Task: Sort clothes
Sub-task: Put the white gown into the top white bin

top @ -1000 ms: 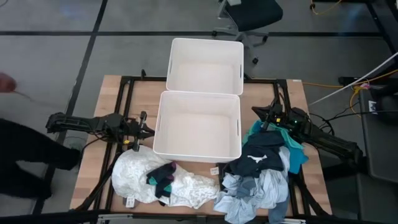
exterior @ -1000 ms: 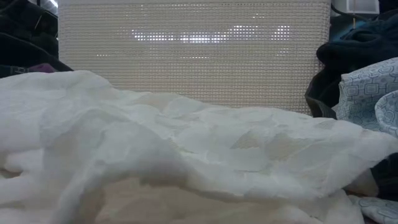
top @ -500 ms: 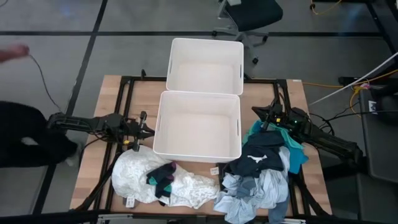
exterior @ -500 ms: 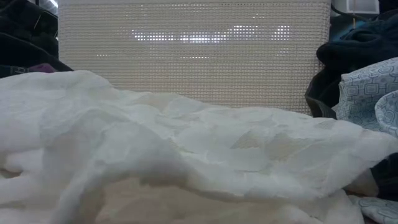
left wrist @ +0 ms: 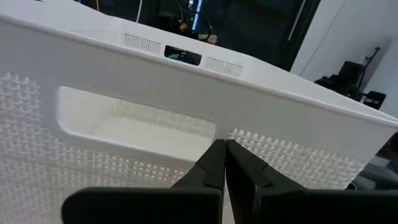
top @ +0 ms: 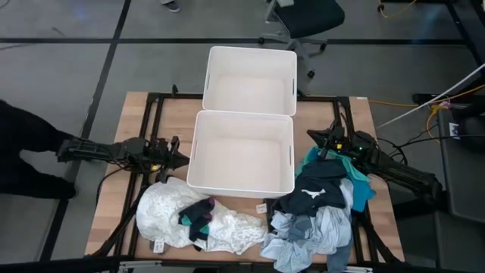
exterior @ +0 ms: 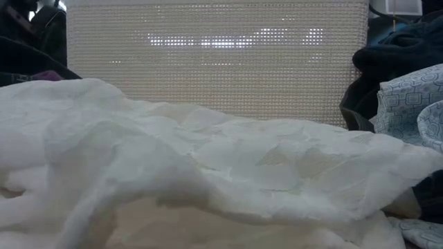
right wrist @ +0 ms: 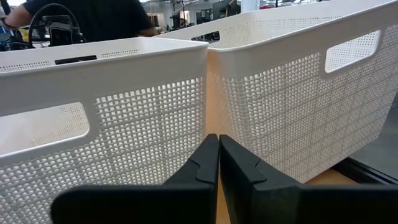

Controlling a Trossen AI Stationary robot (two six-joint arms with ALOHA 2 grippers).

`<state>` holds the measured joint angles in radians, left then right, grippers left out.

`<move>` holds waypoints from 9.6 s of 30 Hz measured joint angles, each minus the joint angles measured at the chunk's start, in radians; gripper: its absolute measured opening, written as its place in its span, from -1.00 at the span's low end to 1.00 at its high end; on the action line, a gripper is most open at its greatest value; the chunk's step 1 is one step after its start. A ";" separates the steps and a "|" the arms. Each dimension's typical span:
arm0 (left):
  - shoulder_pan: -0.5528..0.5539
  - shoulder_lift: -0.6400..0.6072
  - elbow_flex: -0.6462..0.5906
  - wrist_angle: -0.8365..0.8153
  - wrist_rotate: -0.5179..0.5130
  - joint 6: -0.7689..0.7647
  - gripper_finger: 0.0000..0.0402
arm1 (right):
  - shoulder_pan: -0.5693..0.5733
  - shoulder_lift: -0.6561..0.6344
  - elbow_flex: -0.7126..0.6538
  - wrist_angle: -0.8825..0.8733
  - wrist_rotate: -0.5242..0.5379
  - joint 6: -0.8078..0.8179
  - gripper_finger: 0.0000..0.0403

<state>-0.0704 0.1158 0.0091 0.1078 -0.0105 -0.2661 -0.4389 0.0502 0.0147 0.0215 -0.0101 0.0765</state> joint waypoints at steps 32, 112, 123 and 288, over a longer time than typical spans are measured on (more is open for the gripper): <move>0.000 0.213 0.491 -0.303 0.000 0.217 -0.99 | 0.000 0.000 0.000 0.455 -0.179 0.110 -0.92; -0.626 1.036 1.276 -1.333 -0.169 -0.750 0.19 | 0.236 0.686 0.270 0.875 -0.312 -0.060 -0.92; -0.708 1.039 1.108 -1.265 -0.172 -0.951 0.19 | 0.236 0.686 0.270 0.865 -0.260 -0.067 -0.92; 0.070 1.217 1.876 -0.097 -0.483 1.356 -0.82 | 0.236 0.686 0.269 0.839 -0.200 -0.108 -0.92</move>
<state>0.0001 1.3331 1.8854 0.0113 -0.4932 1.0897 -0.2029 0.7357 0.2840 0.8608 -0.2096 -0.0319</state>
